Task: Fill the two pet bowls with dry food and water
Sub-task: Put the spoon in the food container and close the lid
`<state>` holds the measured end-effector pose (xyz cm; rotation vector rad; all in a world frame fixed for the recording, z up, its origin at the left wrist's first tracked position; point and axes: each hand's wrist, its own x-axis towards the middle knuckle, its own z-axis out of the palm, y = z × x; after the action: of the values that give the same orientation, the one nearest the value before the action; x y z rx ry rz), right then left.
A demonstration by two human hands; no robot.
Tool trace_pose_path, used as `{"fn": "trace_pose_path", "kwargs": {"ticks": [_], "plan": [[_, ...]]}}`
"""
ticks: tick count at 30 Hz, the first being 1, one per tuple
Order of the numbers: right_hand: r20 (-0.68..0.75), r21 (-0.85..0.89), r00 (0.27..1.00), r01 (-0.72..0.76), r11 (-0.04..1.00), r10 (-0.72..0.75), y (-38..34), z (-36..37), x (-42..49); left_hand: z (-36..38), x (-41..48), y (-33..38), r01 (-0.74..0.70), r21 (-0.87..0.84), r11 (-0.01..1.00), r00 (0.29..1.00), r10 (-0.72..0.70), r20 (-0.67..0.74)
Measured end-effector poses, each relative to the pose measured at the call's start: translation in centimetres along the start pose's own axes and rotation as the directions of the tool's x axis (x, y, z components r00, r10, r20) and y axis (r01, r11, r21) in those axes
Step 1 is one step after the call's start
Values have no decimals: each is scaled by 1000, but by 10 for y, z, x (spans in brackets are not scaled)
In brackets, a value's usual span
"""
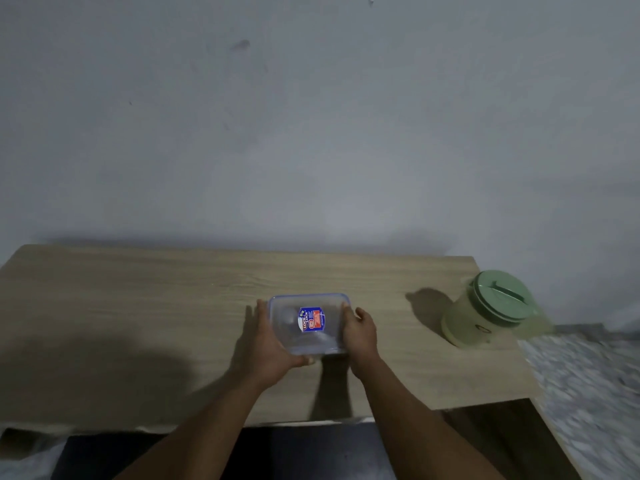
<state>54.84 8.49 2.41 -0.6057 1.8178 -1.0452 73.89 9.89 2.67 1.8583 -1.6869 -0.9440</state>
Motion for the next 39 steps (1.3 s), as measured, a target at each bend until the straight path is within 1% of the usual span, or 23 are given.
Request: {"fn": "trace_pose_path", "kwargs": {"ticks": [1, 2, 4, 5, 7, 9, 14, 17, 19, 21, 24, 28, 31, 36, 39], "plan": [[-17, 109, 1000, -22, 994, 24, 3, 1, -4, 0, -4, 4, -5, -43, 999, 999, 3, -37], [-13, 167, 1000, -18, 986, 20, 3, 0, -15, 1, -8, 8, -15, -91, 996, 998, 10, -62], [26, 195, 1000, -3, 981, -3, 4, -5, -34, 2, -13, 15, -2, -177, 984, 999, -6, -49], [42, 210, 999, 1, 978, -10, 7, -8, -39, 3, -18, 18, 16, -191, 981, 999, -24, -39], [61, 210, 998, -15, 978, 2, 10, -14, -47, 8, -28, 17, 55, -184, 981, 998, -62, -33], [71, 173, 997, -17, 985, 5, 14, -29, -55, 16, -46, 18, 63, -184, 981, 996, -73, -50], [52, 142, 997, 40, 989, -48, 36, -75, -68, 47, -88, 43, 44, -346, 937, 998, -54, -19], [66, 185, 997, 19, 982, -32, 54, -123, -81, 81, -123, 56, 35, -409, 912, 999, -48, -22], [61, 174, 997, 28, 984, -39, 62, -144, -87, 98, -142, 58, 34, -448, 893, 998, -52, -28], [64, 145, 996, 58, 988, -68, 75, -178, -93, 121, -174, 75, 19, -472, 881, 998, -48, -50], [13, 140, 997, 69, 988, -72, 94, -220, -108, 156, -215, 88, 19, -514, 857, 997, -53, -50], [-47, 154, 998, 41, 987, -34, 121, -268, -126, 197, -258, 93, 87, -494, 865, 992, -123, -41], [-81, 118, 996, 31, 993, -21, 143, -289, -127, 218, -272, 93, 130, -427, 895, 990, -138, 12], [-39, 66, 996, -83, 994, 85, 183, -307, -104, 248, -265, 84, 234, -333, 914, 968, -186, 168], [-9, 80, 991, -132, 988, 133, 184, -313, -91, 264, -248, 76, 268, -285, 920, 950, -203, 237]]}}
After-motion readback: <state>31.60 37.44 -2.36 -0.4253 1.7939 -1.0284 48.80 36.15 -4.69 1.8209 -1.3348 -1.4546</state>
